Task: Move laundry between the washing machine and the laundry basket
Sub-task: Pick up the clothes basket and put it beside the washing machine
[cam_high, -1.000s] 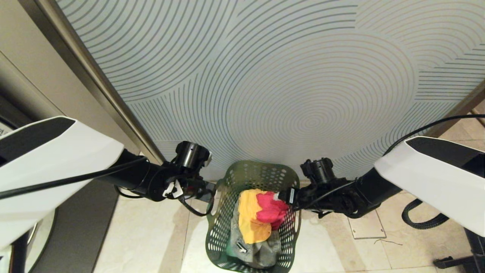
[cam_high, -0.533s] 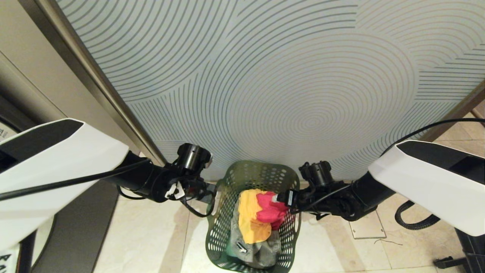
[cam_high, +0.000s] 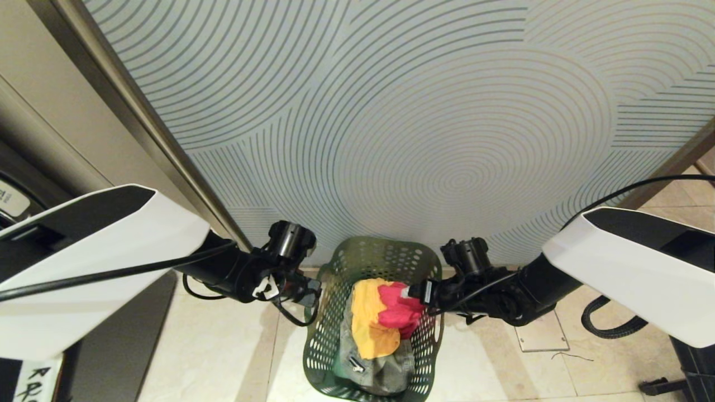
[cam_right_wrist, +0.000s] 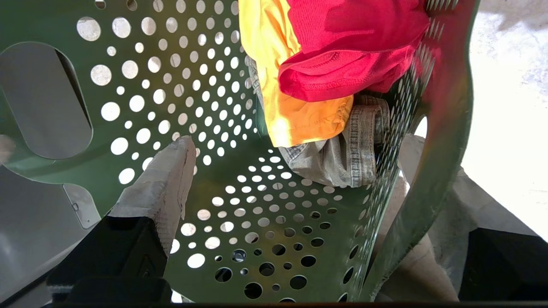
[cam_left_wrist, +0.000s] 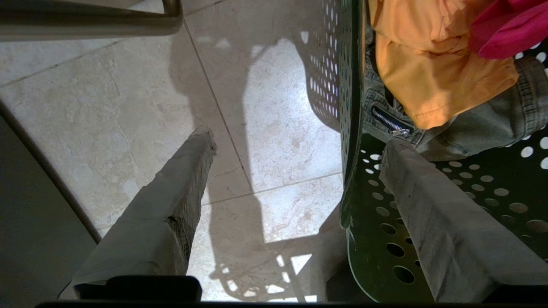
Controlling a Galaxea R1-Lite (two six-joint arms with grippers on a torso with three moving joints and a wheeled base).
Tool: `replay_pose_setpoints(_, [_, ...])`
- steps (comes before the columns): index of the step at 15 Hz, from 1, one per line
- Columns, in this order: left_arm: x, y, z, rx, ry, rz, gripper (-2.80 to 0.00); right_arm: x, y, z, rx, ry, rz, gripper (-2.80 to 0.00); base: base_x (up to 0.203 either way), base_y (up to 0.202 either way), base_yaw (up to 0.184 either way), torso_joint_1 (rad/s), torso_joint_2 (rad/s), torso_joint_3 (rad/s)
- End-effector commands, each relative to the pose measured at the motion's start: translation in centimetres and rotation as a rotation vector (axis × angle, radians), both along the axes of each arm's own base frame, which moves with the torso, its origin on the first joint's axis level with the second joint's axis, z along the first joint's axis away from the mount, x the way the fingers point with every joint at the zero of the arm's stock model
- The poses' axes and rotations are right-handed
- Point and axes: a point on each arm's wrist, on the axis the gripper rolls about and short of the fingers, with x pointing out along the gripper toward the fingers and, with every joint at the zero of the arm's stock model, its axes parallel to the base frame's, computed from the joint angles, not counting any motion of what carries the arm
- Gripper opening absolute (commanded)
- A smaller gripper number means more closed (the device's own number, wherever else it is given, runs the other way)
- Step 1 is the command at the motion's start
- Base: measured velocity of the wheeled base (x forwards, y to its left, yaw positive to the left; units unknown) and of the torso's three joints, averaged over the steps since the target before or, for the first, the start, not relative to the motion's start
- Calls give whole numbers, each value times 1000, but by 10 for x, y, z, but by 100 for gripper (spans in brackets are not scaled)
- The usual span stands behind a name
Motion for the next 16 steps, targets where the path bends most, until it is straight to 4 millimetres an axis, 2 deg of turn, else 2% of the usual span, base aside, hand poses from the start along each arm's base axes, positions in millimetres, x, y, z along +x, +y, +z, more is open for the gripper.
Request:
replay_pose_setpoints(1, [2,-1,-15,15,27,1,0,1,1,0,3,-3,0,0,0,0,0,0,0,0])
replay_pose_setpoints(4, [6,-4,-26,18,39,1,0,2,1,-2,1,-1,1,0,0,0,0,0,0,0])
replay_pose_setpoints(8, [13,-14,-31,2,40,-16,0,4,2,-5,1,-2,2,0,0,0,0,0,0,0])
replay_pose_setpoints(12, [11,-18,-35,-48,172,-84,0,7,3,-9,12,-39,6,0,0,0,0,0,0,0])
replay_pose_setpoints(16, [6,-20,-40,-111,286,-61,0,8,4,-9,13,-41,5,0,0,0,0,0,0,0])
